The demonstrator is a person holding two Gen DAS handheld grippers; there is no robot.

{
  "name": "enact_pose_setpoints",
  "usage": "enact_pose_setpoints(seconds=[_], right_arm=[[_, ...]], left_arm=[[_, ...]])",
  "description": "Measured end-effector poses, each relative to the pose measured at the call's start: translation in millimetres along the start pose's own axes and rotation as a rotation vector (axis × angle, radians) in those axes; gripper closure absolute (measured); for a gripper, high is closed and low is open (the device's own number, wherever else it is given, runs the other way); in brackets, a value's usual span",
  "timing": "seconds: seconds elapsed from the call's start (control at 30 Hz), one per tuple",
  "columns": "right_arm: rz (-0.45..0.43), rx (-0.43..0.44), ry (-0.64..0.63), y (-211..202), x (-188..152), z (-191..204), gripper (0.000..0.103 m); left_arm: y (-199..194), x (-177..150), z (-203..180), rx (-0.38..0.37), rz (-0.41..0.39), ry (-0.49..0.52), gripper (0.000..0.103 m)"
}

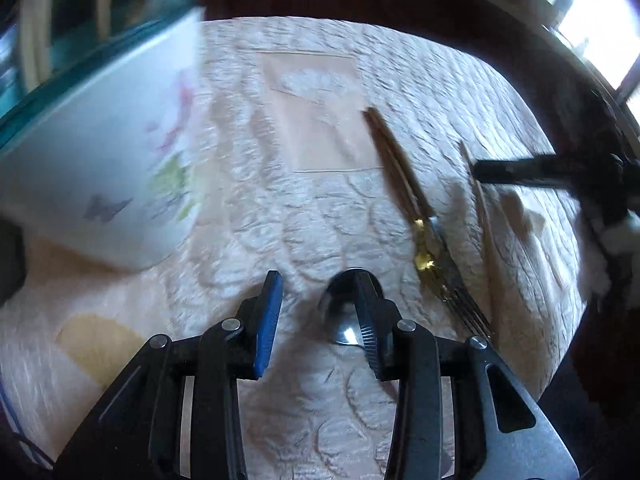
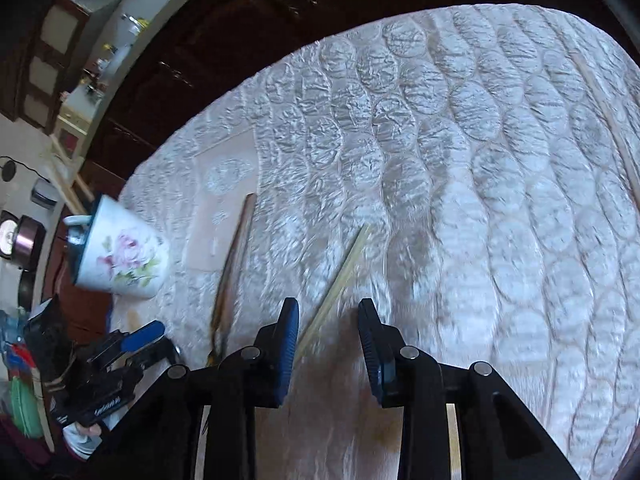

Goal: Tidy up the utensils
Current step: 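Grasp the metal spoon handle with the left tool while the right tool grasps a chopstick, then carry the spoon and chopstick to the teal-rimmed cup and release both inside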

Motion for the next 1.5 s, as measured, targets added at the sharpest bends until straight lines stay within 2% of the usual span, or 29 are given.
enact_pose_setpoints(seconds=[0.1,0.13,0.17,0.33,0.53,0.6,0.7,0.83,0.97,1.1,1.5], right_arm=[[0.008,-0.029,-0.023,12.2,10.5,5.5,0.075],[0.005,-0.035,-0.033,13.8,11.9,6.5,0.079],[0.002,-0.051,-0.052,15.9,14.8,9.2,0.087],[-0.01,-0.055,-0.122,21.9,16.6,30.1,0.095],[-0.106,0.006,-0.191,-28.8,10.4,60.5,0.098],[-0.139,0.02,-0.217,-51.1,7.4,69.1,0.098],[-0.191,0.044,-0.265,-86.5,2.1,84.7,0.098],[-0.247,0.053,-0.326,-120.3,-3.9,107.1,0.098],[-0.287,0.066,-0.336,-140.6,-8.7,114.7,0.098],[-0.312,0.093,-0.361,-154.0,-11.4,132.4,0.098],[-0.329,0.158,-0.43,-145.4,0.3,196.7,0.098]], left_arm=[[5.0,1.4,-10.4,0.033,0.02,0.081,0.069],[6.0,1.9,-13.6,0.037,0.019,0.097,0.079],[6.1,1.8,-16.1,0.032,0.02,0.106,0.088],[-7.1,-1.2,-15.9,0.009,-0.016,0.061,0.1],[-46.3,-8.5,-3.5,0.02,-0.099,-0.023,0.101],[-65.8,-11.0,-2.5,0.023,-0.141,-0.029,0.102],[-98.1,-14.5,-1.8,0.072,-0.219,-0.016,0.102],[-116.0,-15.4,-0.2,0.099,-0.257,-0.028,0.102],[-129.9,-19.3,3.9,0.11,-0.291,-0.05,0.102],[-145.6,-17.6,7.6,0.132,-0.323,-0.057,0.102],[-175.5,-15.2,23.4,0.181,-0.373,-0.076,0.101]])
Point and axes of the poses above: each gripper's, at about its wrist camera, not at the fingertips, and y roughly the way its jaws point, z to its left, x to its top, the point moved 8 cm from there along y, roughly the way its jaws point, and after that the axes turned 7 degrees about z, right-handed, at the moved point
